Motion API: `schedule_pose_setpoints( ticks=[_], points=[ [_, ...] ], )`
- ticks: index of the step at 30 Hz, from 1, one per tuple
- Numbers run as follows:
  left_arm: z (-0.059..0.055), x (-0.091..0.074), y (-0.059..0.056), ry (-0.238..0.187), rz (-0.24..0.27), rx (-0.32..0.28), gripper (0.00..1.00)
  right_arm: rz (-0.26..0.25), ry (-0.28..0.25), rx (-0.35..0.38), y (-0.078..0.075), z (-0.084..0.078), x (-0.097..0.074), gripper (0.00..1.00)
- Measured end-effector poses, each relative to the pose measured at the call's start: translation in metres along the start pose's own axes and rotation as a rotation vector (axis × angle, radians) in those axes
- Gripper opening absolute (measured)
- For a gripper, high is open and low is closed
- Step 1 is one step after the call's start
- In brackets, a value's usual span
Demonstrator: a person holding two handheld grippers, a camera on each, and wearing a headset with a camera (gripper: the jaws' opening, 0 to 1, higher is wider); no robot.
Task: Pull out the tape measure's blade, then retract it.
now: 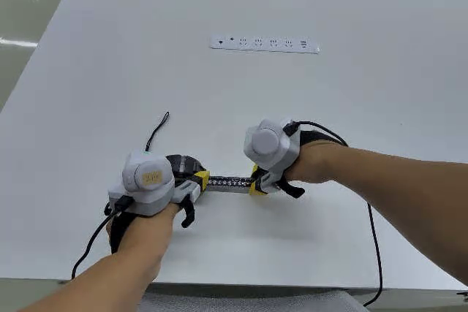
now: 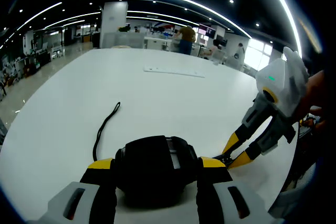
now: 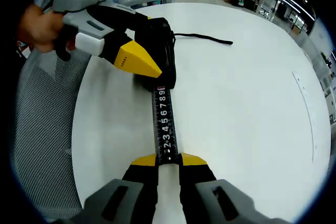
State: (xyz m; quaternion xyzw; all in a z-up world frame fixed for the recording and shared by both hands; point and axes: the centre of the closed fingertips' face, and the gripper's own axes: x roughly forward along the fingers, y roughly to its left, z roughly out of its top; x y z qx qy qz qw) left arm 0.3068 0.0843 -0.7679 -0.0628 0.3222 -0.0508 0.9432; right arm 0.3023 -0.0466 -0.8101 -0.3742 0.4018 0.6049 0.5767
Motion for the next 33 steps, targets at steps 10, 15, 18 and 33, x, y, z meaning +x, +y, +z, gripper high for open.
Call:
schedule_pose_setpoints(
  ticks=[10, 15, 18, 33],
  points=[
    [0.0, -0.001, 0.0, 0.0, 0.0, -0.002, 0.58, 0.001, -0.006, -0.005, 0.001, 0.005, 0.001, 0.14],
    [0.0, -0.001, 0.0, 0.001, -0.001, -0.004, 0.58, 0.003, -0.013, -0.004, 0.001, 0.007, 0.002, 0.14],
    [0.0, -0.001, 0.0, 0.002, -0.002, -0.005, 0.58, 0.004, -0.016, -0.002, 0.0, 0.009, 0.002, 0.14],
    [0.0, -0.001, 0.0, 0.001, -0.004, -0.005, 0.58, 0.001, -0.027, -0.015, 0.002, 0.016, 0.004, 0.14]
  ],
)
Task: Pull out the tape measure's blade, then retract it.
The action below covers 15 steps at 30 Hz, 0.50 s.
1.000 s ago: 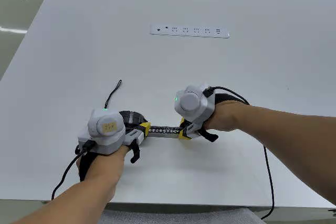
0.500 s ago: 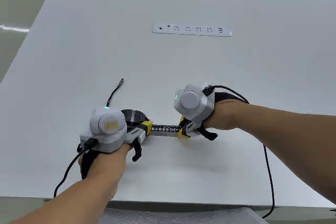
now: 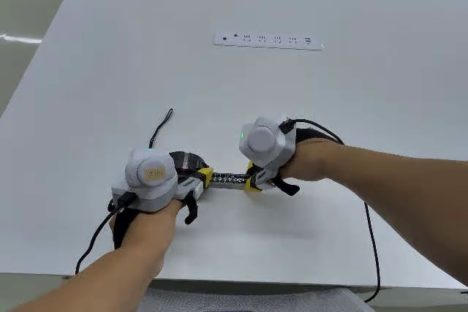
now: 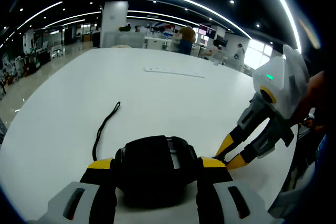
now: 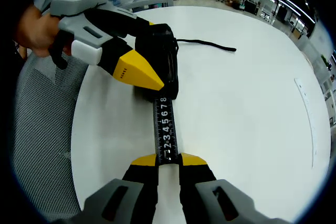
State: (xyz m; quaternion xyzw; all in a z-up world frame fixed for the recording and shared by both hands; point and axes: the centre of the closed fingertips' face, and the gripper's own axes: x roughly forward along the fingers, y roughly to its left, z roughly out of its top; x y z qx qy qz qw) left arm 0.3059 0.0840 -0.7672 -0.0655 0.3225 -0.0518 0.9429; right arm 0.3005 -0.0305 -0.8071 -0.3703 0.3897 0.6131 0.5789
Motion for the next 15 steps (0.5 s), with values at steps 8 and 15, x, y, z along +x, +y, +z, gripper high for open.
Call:
schedule_pose_setpoints(
  ticks=[8, 15],
  points=[
    [-0.0004, 0.0005, -0.0001, 0.001, -0.002, -0.001, 0.58, 0.0, -0.013, 0.002, 0.0009, 0.003, 0.0, 0.14],
    [-0.0002, 0.0008, 0.0, 0.001, -0.001, -0.003, 0.58, 0.006, -0.02, 0.008, 0.0014, 0.0062, 0.0015, 0.14]
  ],
)
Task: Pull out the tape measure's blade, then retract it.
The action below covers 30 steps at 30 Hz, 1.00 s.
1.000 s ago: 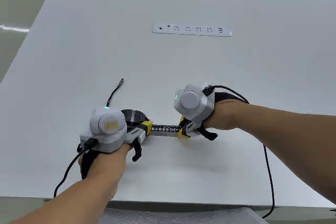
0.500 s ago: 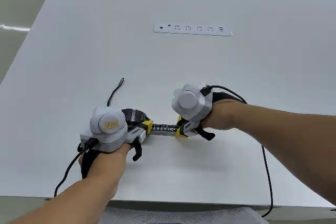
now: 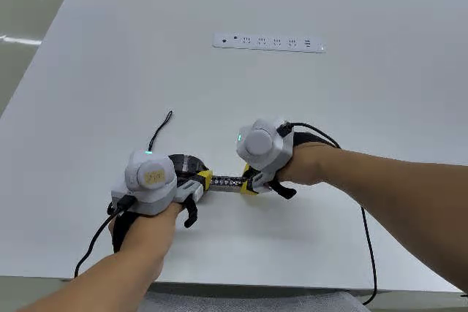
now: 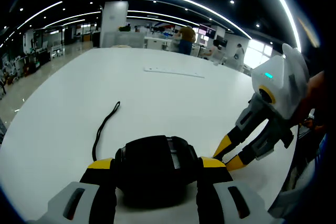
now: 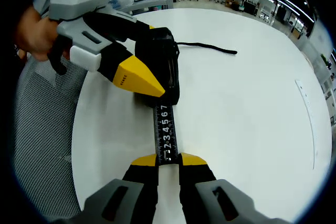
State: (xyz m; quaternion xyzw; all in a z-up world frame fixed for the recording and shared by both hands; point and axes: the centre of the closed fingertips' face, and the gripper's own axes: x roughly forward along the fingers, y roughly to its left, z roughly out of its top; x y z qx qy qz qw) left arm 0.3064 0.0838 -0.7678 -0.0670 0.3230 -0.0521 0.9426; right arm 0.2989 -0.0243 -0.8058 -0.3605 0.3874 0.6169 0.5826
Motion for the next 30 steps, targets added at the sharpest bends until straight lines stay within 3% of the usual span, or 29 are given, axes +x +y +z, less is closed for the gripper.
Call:
schedule_pose_setpoints(
  ticks=[30],
  points=[
    [0.001, 0.0, 0.001, -0.003, 0.002, -0.014, 0.58, 0.004, -0.036, 0.001, -0.001, 0.012, 0.008, 0.14]
  ],
)
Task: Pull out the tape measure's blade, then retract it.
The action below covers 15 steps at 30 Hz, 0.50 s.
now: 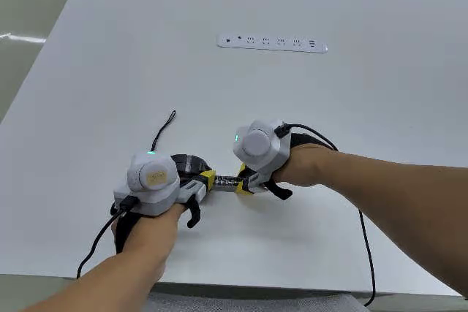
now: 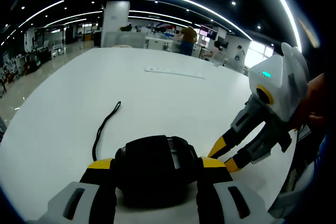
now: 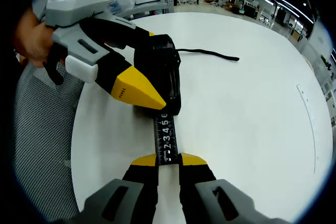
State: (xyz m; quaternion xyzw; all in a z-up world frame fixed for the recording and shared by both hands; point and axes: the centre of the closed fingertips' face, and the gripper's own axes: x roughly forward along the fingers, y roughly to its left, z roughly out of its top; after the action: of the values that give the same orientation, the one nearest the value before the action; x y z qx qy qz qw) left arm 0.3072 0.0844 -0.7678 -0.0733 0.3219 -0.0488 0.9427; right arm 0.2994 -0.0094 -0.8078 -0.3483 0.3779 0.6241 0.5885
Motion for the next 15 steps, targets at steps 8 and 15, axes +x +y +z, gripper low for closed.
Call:
schedule_pose_setpoints(
  ticks=[8, 15],
  points=[
    [0.0002, 0.0003, 0.0003, -0.001, 0.0, -0.004, 0.58, 0.003, -0.012, 0.002, -0.0004, 0.005, 0.002, 0.14],
    [-0.0002, 0.0009, 0.0005, -0.001, 0.0, -0.008, 0.59, 0.006, -0.014, 0.001, -0.0006, 0.0074, 0.0047, 0.14]
  ],
)
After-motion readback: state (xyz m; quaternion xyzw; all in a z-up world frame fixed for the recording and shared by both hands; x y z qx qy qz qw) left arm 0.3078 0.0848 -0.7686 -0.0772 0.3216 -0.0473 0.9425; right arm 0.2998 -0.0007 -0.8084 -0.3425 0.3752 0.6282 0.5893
